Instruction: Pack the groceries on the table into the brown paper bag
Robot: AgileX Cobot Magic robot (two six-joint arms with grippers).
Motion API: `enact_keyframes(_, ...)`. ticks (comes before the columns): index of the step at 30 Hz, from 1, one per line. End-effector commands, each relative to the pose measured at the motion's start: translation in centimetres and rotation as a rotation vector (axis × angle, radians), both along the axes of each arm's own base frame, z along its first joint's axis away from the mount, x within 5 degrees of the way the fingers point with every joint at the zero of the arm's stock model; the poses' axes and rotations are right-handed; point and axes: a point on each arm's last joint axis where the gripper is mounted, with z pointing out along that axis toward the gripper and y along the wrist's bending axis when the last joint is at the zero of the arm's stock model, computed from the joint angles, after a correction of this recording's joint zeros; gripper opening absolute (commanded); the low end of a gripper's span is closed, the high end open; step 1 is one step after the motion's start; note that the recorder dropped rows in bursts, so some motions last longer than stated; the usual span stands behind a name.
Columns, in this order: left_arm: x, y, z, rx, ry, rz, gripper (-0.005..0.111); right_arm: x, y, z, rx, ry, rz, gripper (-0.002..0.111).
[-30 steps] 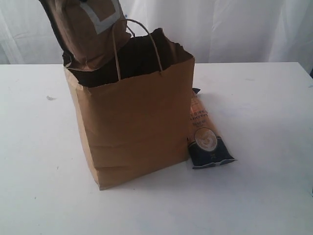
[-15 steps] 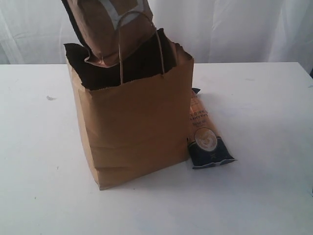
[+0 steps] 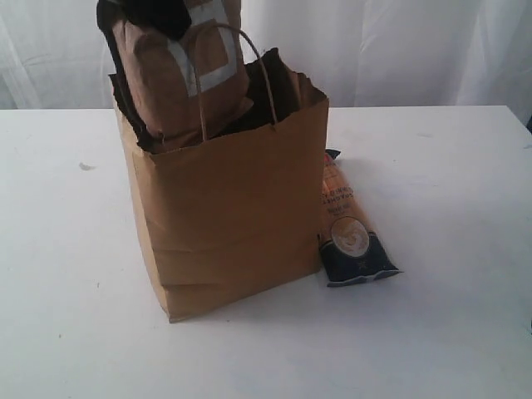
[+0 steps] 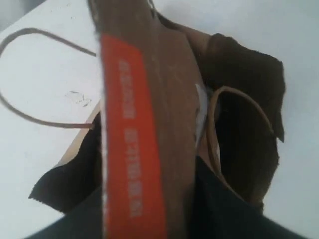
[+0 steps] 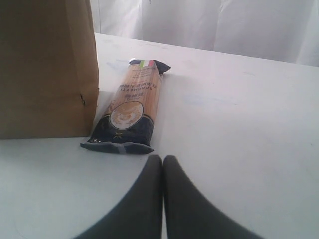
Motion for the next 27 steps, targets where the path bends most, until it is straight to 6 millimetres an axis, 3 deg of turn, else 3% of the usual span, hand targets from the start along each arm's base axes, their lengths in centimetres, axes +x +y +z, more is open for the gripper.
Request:
enact_keyframes(1,0.2,0.5,-0.5,0.018,0.081,0.132,0.000,0.0,0.0,0.0,0.002,-0.011,-0.003,0.000)
enact_keyframes(19,3.0,0.2,-3.9,0.066,0.210,0.442,0.000,0.0,0.0,0.0,0.002,-0.011,-0.003,0.000)
enact_keyframes(27,3.1,0.2,-5.3,0.103,0.245,0.460,0.000,0.0,0.0,0.0,0.002,-0.011,-0.003,0.000)
